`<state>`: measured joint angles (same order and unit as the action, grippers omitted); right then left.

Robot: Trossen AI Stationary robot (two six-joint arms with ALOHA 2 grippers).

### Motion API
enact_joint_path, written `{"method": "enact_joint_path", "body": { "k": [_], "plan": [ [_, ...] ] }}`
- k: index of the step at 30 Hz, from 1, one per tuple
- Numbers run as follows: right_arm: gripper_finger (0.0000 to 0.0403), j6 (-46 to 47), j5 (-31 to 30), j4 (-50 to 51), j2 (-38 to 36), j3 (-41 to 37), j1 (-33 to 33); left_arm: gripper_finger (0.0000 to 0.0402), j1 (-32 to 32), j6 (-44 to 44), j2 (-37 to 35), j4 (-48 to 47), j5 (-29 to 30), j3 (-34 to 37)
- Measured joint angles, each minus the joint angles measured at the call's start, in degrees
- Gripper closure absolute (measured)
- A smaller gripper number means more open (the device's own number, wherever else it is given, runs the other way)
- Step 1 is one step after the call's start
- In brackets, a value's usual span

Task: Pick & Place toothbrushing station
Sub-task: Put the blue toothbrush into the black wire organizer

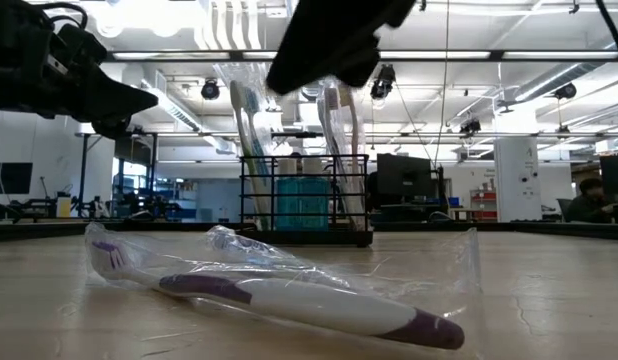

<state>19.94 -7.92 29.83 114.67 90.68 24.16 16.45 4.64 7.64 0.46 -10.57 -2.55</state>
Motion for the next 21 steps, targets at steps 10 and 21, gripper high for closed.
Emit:
{"method": "enact_joint_path", "body": {
  "k": [10,21],
  "plan": [
    [0.0323,6.69,5.04,6.83,12.22,10.73,-2.6,0.0394,0.02,0.02,0.0,-1.68,-0.04,0.0],
    [0.0236,12.88,4.96,10.07,17.5,12.16,-3.36,0.0394,0.02,0.36,0.02,-1.89,-0.27,0.0]
  ]
}}
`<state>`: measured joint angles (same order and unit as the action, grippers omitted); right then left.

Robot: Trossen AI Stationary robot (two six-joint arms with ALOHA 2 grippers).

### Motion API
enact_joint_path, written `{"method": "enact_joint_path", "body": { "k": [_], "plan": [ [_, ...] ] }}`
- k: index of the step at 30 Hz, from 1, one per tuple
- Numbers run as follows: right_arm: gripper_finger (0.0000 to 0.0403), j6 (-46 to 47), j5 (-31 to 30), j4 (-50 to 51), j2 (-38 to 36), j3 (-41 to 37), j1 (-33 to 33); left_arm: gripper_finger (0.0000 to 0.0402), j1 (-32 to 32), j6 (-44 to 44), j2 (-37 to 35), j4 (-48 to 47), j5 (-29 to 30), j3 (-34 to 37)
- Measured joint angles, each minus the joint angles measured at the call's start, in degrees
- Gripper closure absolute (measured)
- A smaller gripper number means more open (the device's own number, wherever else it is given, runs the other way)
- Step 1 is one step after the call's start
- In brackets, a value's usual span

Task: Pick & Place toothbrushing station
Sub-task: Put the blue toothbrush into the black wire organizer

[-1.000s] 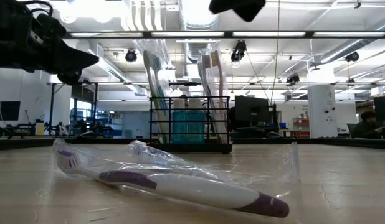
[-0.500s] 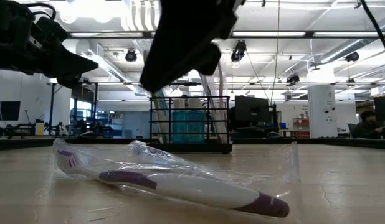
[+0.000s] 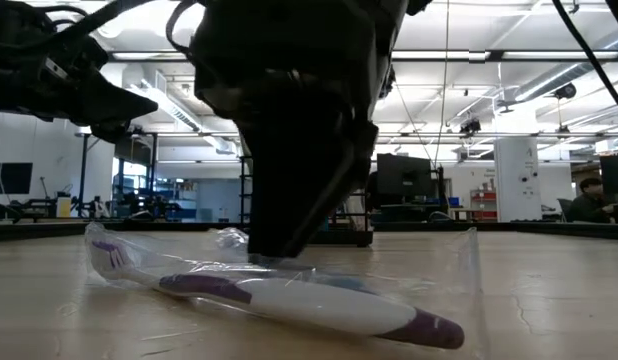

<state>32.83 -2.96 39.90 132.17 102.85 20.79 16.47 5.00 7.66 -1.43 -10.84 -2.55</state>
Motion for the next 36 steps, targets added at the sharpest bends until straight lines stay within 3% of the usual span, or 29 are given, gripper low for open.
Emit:
{"method": "enact_joint_path", "body": {
  "k": [9,13,19,23,30,36],
  "plan": [
    [0.0235,-0.27,-0.22,-0.02,0.02,-1.23,-0.45,0.0394,0.0,1.15,0.0,0.11,-0.01,0.0],
    [0.0273,-0.12,-2.76,0.26,-0.05,-1.73,-0.54,0.0394,0.0,1.52,-0.02,0.09,-0.01,0.0],
    [0.0371,-2.14,-6.44,0.73,-0.52,-1.84,-0.57,0.0394,0.0,1.52,-0.04,0.09,-0.01,0.0],
    [0.0384,-3.34,-10.14,2.8,-1.92,-2.03,-0.8,0.0394,0.0,1.52,-0.04,0.09,-0.01,0.0],
    [0.0388,-7.9,-19.13,4.88,-10.02,-2.03,0.4,0.0394,0.0,1.47,-0.04,-0.97,-1.29,0.0],
    [0.0389,-14.55,-27.91,3.18,-21.1,-3.12,4.19,0.0394,-0.02,0.91,-0.08,0.95,-7.96,-0.01]
  ]
}}
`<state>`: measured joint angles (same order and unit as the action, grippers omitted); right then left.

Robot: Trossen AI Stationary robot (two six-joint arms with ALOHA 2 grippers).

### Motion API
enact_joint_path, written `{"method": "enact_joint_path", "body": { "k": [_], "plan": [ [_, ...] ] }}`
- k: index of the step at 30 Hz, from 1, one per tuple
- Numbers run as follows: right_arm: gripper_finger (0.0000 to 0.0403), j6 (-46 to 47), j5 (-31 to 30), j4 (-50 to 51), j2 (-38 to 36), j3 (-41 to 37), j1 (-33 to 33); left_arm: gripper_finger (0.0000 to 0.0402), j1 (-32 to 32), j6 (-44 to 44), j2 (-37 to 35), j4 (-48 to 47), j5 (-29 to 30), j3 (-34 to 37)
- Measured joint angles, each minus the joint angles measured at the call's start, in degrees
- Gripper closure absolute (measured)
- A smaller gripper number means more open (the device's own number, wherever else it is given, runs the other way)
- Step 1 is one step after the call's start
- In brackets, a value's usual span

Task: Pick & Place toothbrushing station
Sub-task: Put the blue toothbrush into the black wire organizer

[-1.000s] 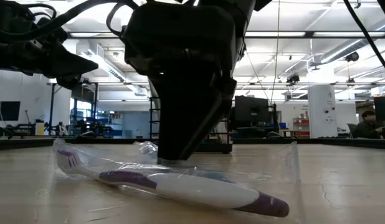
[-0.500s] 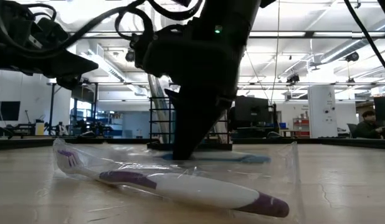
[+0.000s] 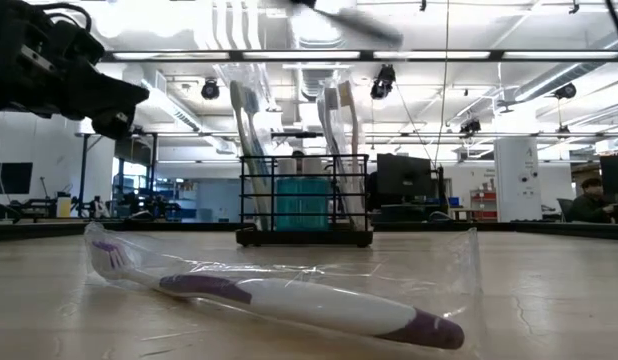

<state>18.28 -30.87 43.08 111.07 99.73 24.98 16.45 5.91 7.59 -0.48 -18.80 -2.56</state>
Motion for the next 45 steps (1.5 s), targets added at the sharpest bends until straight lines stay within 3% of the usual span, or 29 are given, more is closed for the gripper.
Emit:
{"method": "enact_joint_path", "body": {
  "k": [5,14,19,23,28,35,45],
  "plan": [
    [0.0389,-7.36,-5.69,-11.75,-10.88,-9.16,2.75,0.0394,-0.07,-0.02,-0.08,0.77,-0.51,-0.03],
    [0.0389,-21.0,-3.39,-54.76,-27.01,-43.36,2.68,0.0328,-0.28,-1.21,0.02,8.45,-4.36,-0.03],
    [0.0389,-24.76,-0.84,-78.28,-28.71,-58.56,2.73,0.0273,-1.36,-0.05,1.65,14.33,-4.35,-0.1],
    [0.039,-27.73,-0.51,-93.92,-26.07,-65.47,2.7,0.0245,-3.21,-0.03,5.39,20.8,-4.24,-0.08],
    [0.039,-31.14,-0.43,-102.27,-22.26,-67.37,1.34,0.0239,-5.51,-1.12,13.2,26.47,-0.4,-2.0],
    [0.039,-30.64,-0.34,-102.79,-19.29,-64.01,-3.68,0.0238,-6.67,-3.77,27.5,26.8,2.27,-11.32],
    [0.039,-31.41,2.28,-89.7,-18.98,-52.04,-6.84,0.0238,-9.13,-7.31,42.73,27.21,1.95,-24.35]
  ]
}}
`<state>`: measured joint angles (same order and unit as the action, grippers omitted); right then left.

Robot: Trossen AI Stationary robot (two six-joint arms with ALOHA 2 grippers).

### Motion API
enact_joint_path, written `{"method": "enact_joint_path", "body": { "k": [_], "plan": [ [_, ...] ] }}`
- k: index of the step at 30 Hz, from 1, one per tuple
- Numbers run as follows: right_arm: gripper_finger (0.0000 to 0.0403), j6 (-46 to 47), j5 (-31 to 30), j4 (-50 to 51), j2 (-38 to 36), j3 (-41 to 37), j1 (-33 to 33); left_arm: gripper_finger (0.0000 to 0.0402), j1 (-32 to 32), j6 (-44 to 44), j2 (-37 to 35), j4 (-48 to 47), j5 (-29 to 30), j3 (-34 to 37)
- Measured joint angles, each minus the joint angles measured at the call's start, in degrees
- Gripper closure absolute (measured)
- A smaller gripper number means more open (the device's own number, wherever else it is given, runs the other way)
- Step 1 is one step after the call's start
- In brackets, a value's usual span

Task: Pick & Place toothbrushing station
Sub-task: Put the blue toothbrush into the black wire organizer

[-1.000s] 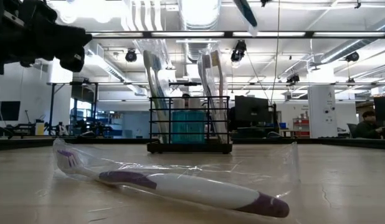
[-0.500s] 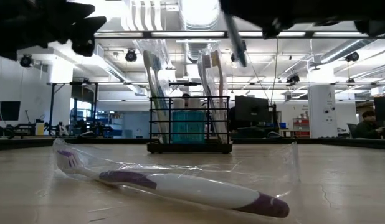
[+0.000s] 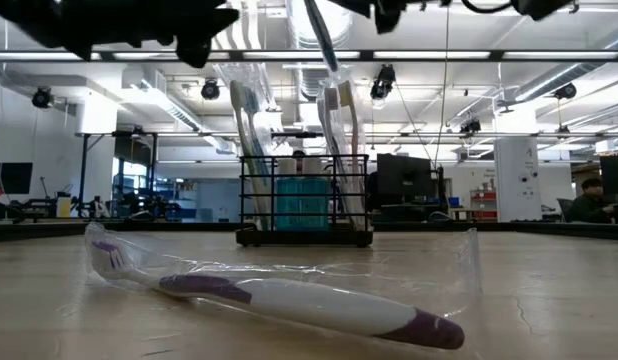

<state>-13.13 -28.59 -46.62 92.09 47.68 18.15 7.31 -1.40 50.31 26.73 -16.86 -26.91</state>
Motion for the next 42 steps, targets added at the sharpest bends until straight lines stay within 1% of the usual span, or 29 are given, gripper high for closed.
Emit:
{"method": "enact_joint_path", "body": {
  "k": [3,6,10,13,16,19,24,28,33,37,40,42],
  "plan": [
    [0.039,-1.12,0.1,3.75,0.0,2.82,-0.75,0.0236,-1.57,-1.79,3.21,-0.96,-0.62,-2.57],
    [0.039,-1.57,0.14,4.44,0.3,4.14,-1.63,0.0219,-2.98,-2.73,4.9,-0.21,-1.45,-5.11],
    [0.039,-2.98,0.17,4.54,1.38,5.65,-2.38,0.0177,-4.15,-3.3,7.1,-1.11,-1.78,-7.66],
    [0.039,-4.28,0.52,4.63,2.72,6.86,-2.97,0.0142,-4.21,-3.22,8.33,-1.87,-3.47,-9.65],
    [0.039,-5.87,0.56,4.5,4.76,8.98,-3.45,0.0117,-4.32,-3.23,9.63,-2.15,-3.56,-10.6],
    [0.039,-6.81,0.49,4.41,6.47,10.91,-3.82,0.0107,-4.5,-3.29,10.41,-2.28,-3.6,-11.35],
    [0.039,-7.49,0.34,4.74,7.65,12.47,-4.52,0.0111,-4.66,-3.94,11.37,-1.85,-3.68,-12.13],
    [0.039,-6.96,0.45,5.86,7.56,13.0,-5.24,0.0128,-4.92,-4.09,11.72,-1.63,-3.67,-12.18],
    [0.039,-6.55,0.62,5.82,7.58,12.82,-5.59,0.0175,-5.12,-4.1,12.34,-0.9,-3.68,-12.12],
    [0.039,-6.42,0.89,5.99,7.58,12.65,-5.57,0.0232,-5.21,-4.2,12.67,0.87,-3.68,-12.14],
    [0.039,-6.35,1.94,6.09,7.58,12.65,-5.58,0.0291,-5.23,-5.12,13.07,0.67,-3.66,-12.14],
    [0.039,-6.35,2.09,6.2,7.58,12.68,-5.57,0.0338,-5.25,-5.96,13.42,0.8,-3.66,-12.14]
  ]
}}
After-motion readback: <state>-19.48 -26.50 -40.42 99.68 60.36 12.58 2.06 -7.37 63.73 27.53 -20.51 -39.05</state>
